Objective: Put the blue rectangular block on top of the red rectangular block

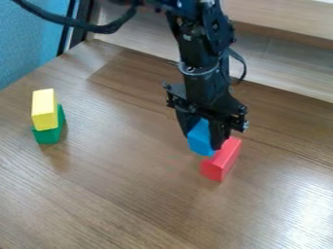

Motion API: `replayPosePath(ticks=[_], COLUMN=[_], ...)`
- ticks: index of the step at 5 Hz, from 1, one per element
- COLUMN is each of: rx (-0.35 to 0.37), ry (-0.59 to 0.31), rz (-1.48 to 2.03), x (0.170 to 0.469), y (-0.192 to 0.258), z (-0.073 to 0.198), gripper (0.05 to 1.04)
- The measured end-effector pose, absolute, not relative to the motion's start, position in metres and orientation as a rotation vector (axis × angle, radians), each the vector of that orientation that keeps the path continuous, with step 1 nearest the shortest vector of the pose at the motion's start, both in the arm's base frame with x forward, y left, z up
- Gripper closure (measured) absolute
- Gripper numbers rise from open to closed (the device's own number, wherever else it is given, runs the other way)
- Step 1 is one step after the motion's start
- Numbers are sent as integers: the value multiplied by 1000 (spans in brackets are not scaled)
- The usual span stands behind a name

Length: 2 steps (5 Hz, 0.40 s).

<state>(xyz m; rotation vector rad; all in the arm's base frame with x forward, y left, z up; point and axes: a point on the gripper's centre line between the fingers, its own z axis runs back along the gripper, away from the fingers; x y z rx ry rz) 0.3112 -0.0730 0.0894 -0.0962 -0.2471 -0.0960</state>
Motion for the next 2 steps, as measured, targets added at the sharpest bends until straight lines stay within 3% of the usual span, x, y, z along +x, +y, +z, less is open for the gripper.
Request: replayPosePath(ticks=[2], rx=[-83], ry=[-232], rz=[-113], x=[318], y=[-85], z=[79], gripper=[506])
